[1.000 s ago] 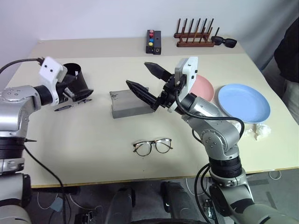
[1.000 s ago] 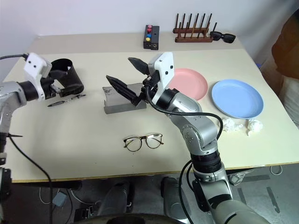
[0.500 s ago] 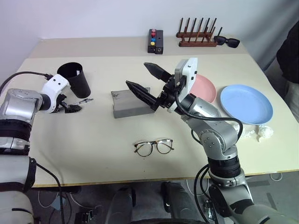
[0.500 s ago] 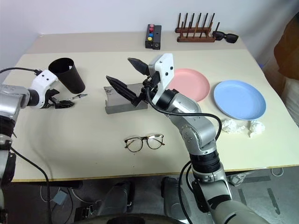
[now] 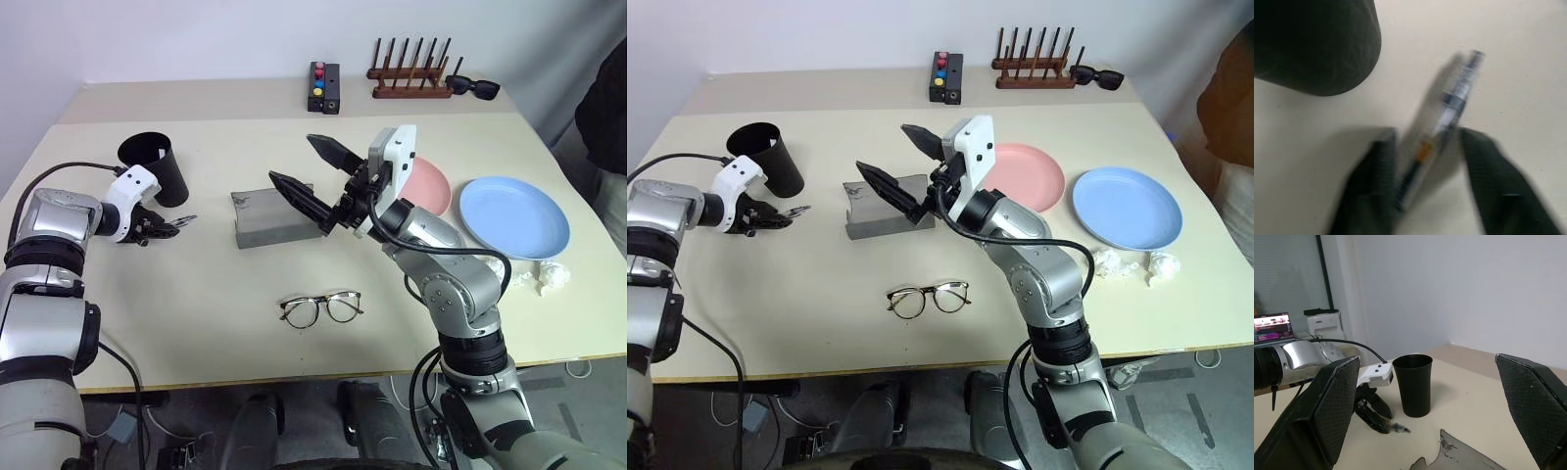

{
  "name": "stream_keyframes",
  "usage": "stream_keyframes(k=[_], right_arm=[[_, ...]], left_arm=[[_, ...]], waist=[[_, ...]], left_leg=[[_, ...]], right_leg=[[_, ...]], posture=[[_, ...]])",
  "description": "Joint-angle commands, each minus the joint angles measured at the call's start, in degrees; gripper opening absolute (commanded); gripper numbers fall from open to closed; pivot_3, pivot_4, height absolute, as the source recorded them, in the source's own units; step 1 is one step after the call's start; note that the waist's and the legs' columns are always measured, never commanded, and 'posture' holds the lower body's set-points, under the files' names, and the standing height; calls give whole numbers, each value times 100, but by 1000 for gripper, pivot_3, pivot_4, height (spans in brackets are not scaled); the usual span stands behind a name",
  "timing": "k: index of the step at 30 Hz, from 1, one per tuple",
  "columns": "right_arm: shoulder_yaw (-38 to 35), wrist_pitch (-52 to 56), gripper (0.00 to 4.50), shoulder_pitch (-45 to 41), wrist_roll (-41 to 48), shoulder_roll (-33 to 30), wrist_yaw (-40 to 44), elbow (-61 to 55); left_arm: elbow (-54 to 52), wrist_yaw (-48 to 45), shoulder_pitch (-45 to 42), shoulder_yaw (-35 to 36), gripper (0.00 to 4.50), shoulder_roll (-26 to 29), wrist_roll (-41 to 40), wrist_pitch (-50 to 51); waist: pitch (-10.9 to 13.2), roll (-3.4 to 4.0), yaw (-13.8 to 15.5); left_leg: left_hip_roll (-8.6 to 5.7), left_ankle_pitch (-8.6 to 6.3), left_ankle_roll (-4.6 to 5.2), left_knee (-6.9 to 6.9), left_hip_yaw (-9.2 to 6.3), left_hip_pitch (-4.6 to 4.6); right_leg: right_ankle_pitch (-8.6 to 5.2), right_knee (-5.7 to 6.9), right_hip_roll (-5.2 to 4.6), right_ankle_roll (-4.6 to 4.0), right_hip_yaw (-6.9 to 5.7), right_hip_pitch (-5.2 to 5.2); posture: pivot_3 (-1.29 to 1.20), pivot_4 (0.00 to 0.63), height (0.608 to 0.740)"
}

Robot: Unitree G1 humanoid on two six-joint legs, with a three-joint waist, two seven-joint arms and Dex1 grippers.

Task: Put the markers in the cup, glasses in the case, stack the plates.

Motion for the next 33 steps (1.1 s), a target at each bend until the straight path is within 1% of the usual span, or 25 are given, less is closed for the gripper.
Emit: stream_keyframes(k=[1,2,5,7,10,11,12,14,16,18,21,24,26,29,33], right_arm=[[-26,-18,4500,-30,60,-2,5,-264],[-27,-12,4500,-40,71,-6,18,-259],[-26,31,4500,-55,124,-46,98,-270],[-13,84,4500,-55,184,-120,222,-282],[-9,169,4500,6,304,-222,373,-362],[8,207,4500,21,364,-246,434,-397],[18,235,4500,27,403,-259,475,-418],[44,261,4500,23,459,-268,544,-448],[77,271,4500,-17,489,-256,600,-450],[104,268,4500,-50,480,-264,648,-443],[249,211,4500,-115,348,-326,767,-419],[295,191,4500,-98,332,-307,786,-402],[315,182,4500,-85,323,-278,778,-406],[328,189,4500,-105,400,-91,674,-414],[460,214,4500,-87,388,136,575,-418]], left_arm=[[40,-112,40,-4,112,78,181,-72],[-33,-163,83,-6,50,100,198,-132],[-425,-443,298,61,50,195,143,-248],[-994,-750,586,132,50,307,15,-321],[-2980,-1351,1484,553,50,555,-691,-82],[-3701,-1448,1732,805,50,538,-1081,159],[-4178,-1463,1898,985,50,516,-1337,362],[-4894,-1236,2039,1316,50,328,-1782,820],[-5273,-727,1952,1694,50,-41,-2163,1066],[-5427,-246,1829,1988,50,-348,-2379,1201],[-5355,1200,1339,2556,50,-1054,-2381,786],[-5154,2274,928,3000,50,-1459,-2315,162],[-4871,2844,745,3178,50,-1522,-2167,-254],[-4228,3790,646,3089,50,-1406,-1469,-1185],[-3585,4421,482,3035,50,-1446,-1164,-2036]], waist=[[0,0,-1],[0,0,-2],[0,0,-4],[0,1,-8],[1,1,-3],[1,1,2],[1,1,23],[2,-2,59],[2,-2,78],[2,-2,76],[2,-2,56],[2,-2,20],[2,-2,-3],[0,0,-5],[0,-1,39]], left_leg=[[0,0,0,0,0,1],[1,0,0,-1,0,0],[1,0,0,-2,2,0],[1,0,0,-3,3,-3],[3,0,0,-9,5,-5],[8,0,0,-12,5,-8],[16,0,0,-14,1,-11],[16,0,-1,-6,-9,-23],[13,1,-2,3,-13,-22],[10,1,-2,11,-11,-10],[4,1,-2,24,-12,-9],[4,1,-2,26,-15,-9],[3,1,-2,25,-14,-9],[2,1,-2,11,-13,0],[0,4,-7,3,-10,1]], right_leg=[[0,1,1,0,0,0],[0,1,1,0,0,0],[0,-2,-1,0,1,0],[0,-4,-2,0,2,0],[0,-9,-9,0,4,-2],[0,-12,-10,0,5,-6],[-1,-13,-13,0,5,-9],[-1,-13,-13,0,-2,-11],[0,-9,-15,0,-5,-7],[0,-10,-13,0,-5,8],[0,-7,-4,1,-7,11],[1,-3,-3,2,-8,11],[2,-1,-4,2,-7,7],[2,0,-5,2,-1,2],[3,1,-4,1,-3,2]], posture=[[0,150,735],[0,150,735],[0,150,735],[0,150,735],[0,150,735],[0,150,735],[0,150,735],[0,150,735],[0,150,735],[0,150,735],[0,150,735],[0,150,735],[0,150,735],[0,150,735],[0,150,735]])
